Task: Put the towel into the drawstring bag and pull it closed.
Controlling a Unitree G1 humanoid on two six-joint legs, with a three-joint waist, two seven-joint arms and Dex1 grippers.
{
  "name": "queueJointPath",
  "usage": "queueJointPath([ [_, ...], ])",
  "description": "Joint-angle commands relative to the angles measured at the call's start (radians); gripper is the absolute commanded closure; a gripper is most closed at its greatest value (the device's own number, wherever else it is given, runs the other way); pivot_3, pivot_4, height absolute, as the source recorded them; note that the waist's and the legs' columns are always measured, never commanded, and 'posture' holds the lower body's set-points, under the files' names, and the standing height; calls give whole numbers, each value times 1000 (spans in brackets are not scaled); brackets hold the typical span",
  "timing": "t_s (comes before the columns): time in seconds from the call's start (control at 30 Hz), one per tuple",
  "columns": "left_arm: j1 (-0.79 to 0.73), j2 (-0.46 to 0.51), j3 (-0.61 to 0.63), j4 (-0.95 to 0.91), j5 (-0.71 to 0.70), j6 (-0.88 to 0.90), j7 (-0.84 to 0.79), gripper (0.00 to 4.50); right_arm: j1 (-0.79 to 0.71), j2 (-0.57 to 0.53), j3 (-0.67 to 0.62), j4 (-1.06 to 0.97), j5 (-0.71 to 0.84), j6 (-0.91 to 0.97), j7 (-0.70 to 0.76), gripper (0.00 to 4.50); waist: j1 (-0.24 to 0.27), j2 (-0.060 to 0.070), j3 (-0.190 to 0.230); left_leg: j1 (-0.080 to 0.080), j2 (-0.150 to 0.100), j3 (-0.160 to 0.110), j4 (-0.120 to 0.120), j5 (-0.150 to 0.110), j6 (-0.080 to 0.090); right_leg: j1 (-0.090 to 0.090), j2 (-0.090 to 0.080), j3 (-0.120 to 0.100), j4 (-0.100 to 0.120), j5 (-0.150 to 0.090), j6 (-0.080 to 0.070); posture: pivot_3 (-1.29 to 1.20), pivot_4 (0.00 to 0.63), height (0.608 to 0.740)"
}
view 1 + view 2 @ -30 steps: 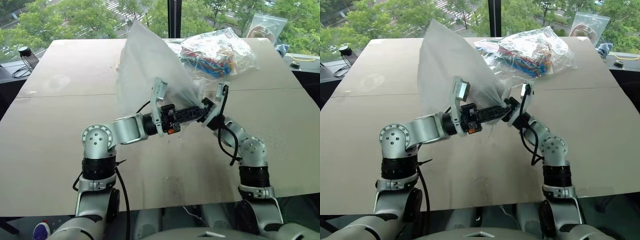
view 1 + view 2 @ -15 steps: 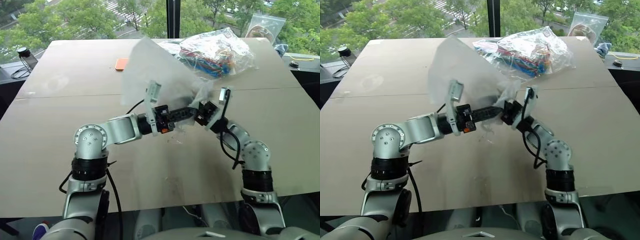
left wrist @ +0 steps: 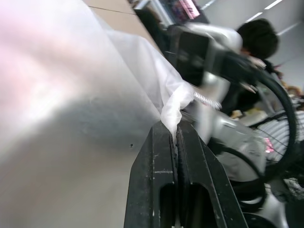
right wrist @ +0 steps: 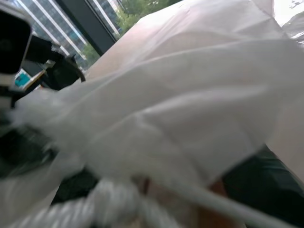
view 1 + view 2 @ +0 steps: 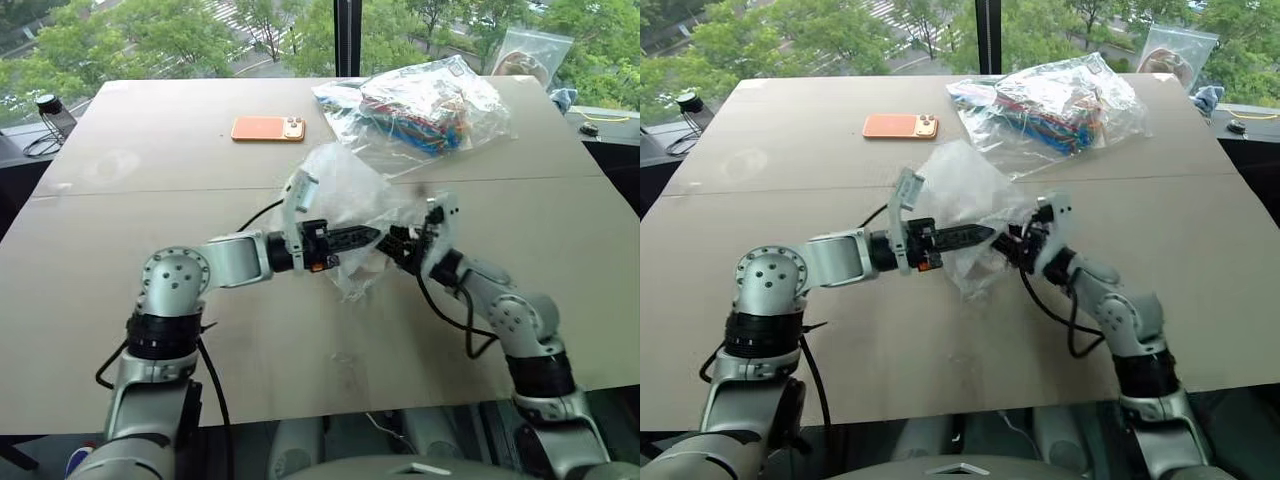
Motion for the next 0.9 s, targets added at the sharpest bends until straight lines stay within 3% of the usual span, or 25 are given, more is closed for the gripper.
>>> queueJointPath([
  [0.03,-46,61,25,37,95,-21,-117,4500,32,-134,24,-158,-73,11,51,42,0,0,0,0,0,0,0,0,0,0,0,0,0,0,0,0,150,740],
  [0.13,-81,85,8,69,173,-34,-205,4500,77,-205,21,-245,-80,7,76,42,1,0,0,0,0,0,0,0,0,0,0,0,-1,-1,1,0,150,740],
  [0.3,-127,69,-2,88,261,-37,-279,4500,130,-233,-8,-344,-61,-18,102,42,0,0,0,0,0,0,0,0,0,0,0,0,-1,-1,2,0,150,740],
  [0.43,-160,12,-18,34,289,-41,-284,4500,79,-184,66,-307,-139,-16,37,42,1,0,0,0,0,0,0,0,0,0,0,0,-1,-2,3,0,150,740],
  [0.53,-190,-59,-26,0,290,-27,-252,4500,15,-158,165,-233,-246,-78,65,42,1,0,0,0,0,0,0,0,0,0,0,0,0,-1,3,0,150,740],
  [0.67,-225,-156,-45,-14,315,-18,-200,4500,-72,-132,201,-127,-301,-151,140,42,2,0,0,0,0,1,1,0,0,0,0,1,-1,0,1,0,150,740],
  [0.8,-250,-239,-77,40,425,-65,-143,4500,-76,-116,145,-103,-210,-202,275,42,4,0,0,0,0,0,1,0,0,0,0,0,-1,0,0,0,150,740],
  [0.9,-251,-243,-66,81,496,-91,-130,4500,-48,-125,72,-193,-145,-185,277,42,4,0,0,-1,0,0,1,0,0,0,0,0,-1,0,0,0,150,740],
])
